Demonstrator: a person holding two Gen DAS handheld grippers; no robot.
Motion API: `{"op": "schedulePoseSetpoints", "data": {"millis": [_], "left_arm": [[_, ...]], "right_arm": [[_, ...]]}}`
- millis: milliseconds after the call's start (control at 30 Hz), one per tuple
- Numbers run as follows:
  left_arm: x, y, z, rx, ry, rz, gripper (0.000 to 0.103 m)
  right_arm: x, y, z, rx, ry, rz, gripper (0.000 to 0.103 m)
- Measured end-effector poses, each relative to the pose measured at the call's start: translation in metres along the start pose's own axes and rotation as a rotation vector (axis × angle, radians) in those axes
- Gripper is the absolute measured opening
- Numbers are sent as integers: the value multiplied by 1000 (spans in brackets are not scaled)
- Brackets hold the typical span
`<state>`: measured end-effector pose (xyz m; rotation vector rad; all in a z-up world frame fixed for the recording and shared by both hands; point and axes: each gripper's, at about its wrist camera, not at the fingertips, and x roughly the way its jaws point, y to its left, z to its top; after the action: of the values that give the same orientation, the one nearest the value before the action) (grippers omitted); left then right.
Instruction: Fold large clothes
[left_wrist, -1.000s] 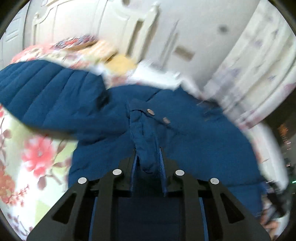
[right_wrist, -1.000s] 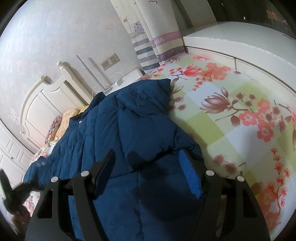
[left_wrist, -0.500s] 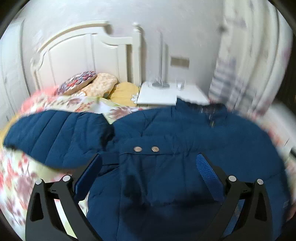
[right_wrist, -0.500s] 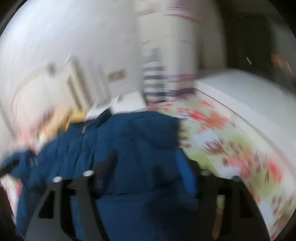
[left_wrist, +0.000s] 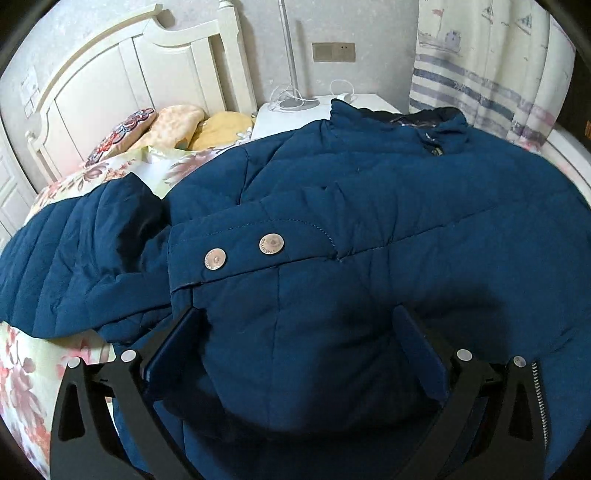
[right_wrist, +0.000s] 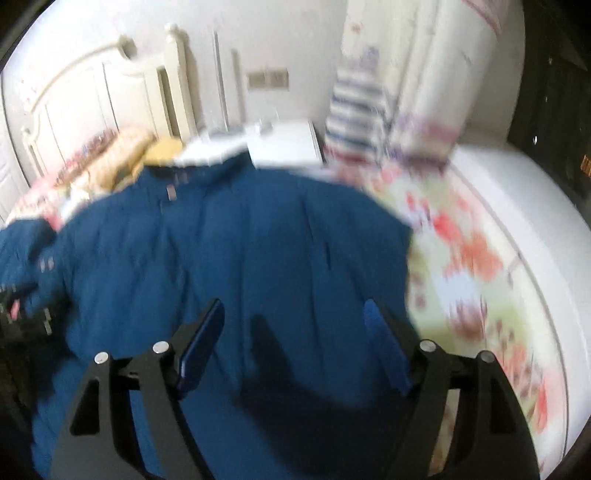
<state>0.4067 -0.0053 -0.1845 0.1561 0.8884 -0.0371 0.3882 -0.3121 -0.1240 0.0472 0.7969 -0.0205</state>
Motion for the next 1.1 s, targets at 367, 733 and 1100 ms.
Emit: {"op": "schedulePoseSetpoints", "data": {"millis": [367,733,1100], "left_arm": [[-1,2,0,-15,7,-21,99],[-24,28,-2,-133,-86,-146,99],[-95,332,-102,-1118,-379,-237,98]], "right_arm": [[95,11,38,15,175,-36,82],[31,85,-43,-184,97,-35,100],[37,73,-46,-124,92,20,100]]}}
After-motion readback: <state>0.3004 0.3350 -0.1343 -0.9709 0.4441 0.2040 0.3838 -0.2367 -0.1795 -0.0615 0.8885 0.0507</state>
